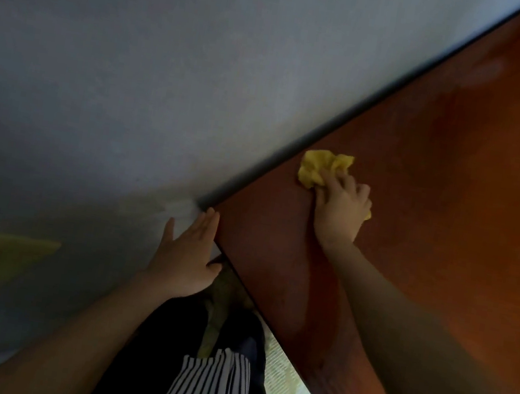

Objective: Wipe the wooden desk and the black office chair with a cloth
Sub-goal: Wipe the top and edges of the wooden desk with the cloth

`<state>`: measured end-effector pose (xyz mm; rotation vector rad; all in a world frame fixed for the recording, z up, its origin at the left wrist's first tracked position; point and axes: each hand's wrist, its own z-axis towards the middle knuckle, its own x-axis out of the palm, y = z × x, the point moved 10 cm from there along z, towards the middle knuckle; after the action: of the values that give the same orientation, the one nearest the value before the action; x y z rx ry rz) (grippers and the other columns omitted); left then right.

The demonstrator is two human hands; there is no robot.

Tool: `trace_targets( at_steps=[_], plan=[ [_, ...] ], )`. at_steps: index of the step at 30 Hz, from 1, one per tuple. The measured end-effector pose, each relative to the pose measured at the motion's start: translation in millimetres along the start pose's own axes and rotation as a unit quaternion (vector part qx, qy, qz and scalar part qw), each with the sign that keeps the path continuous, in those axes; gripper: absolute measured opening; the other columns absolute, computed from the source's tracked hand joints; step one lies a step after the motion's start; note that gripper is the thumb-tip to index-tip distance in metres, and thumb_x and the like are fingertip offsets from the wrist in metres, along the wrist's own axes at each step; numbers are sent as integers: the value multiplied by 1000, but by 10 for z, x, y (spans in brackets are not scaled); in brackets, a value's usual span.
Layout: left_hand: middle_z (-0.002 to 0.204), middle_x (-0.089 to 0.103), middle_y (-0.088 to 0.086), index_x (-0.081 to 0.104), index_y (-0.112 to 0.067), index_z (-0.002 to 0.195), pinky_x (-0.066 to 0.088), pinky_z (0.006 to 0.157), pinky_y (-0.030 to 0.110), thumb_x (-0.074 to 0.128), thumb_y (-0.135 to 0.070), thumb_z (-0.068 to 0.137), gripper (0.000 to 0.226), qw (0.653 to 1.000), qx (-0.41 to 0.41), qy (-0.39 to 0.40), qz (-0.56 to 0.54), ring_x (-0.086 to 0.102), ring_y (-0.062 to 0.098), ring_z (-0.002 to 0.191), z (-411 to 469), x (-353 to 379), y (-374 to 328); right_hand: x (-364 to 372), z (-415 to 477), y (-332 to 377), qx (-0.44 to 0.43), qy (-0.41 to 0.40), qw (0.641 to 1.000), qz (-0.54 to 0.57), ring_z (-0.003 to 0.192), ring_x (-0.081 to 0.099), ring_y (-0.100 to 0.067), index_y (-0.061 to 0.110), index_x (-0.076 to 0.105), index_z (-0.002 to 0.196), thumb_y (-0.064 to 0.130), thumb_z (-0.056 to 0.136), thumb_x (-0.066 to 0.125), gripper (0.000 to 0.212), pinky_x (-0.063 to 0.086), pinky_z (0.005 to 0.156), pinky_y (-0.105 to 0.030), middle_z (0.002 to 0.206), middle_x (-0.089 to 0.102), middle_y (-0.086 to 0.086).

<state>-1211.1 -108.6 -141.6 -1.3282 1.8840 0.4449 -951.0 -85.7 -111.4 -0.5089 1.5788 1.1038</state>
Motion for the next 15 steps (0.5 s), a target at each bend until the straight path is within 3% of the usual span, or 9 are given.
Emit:
trace_targets(
  at_steps=[4,8,12,15],
  plan=[
    [156,-23,-1,-21,-15,147,-11,113,47,42,-46,95,87,1000,8,-16,-4,-12,10,144,10,24,6,29,-726,431,-153,11,988,22,92,56,-37,17,70,110,16,81,71,29,44,75,-41,118,64,-7],
    [156,-22,0,-19,-14,148,-5,115,47,44,-47,93,90,999,19,-25,6,-10,11,145,17,14,15,29,-1304,467,-231,42,971,50,92,60,-32,19,71,108,16,74,79,35,50,77,-41,116,66,-4],
    [157,-17,2,-16,-13,148,0,116,45,46,-45,93,90,999,30,-24,-9,-6,14,146,20,-49,-17,-29,-1780,325,-307,69,948,53,96,62,-28,22,70,113,26,86,63,28,51,80,-39,121,65,0],
    [158,-10,6,-9,-10,150,14,116,38,48,-39,94,85,998,47,-24,-27,3,19,146,20,-131,-68,-84,-2065,104,-339,97,935,42,106,56,-21,24,68,116,35,91,50,33,46,85,-36,125,62,4]
  ],
)
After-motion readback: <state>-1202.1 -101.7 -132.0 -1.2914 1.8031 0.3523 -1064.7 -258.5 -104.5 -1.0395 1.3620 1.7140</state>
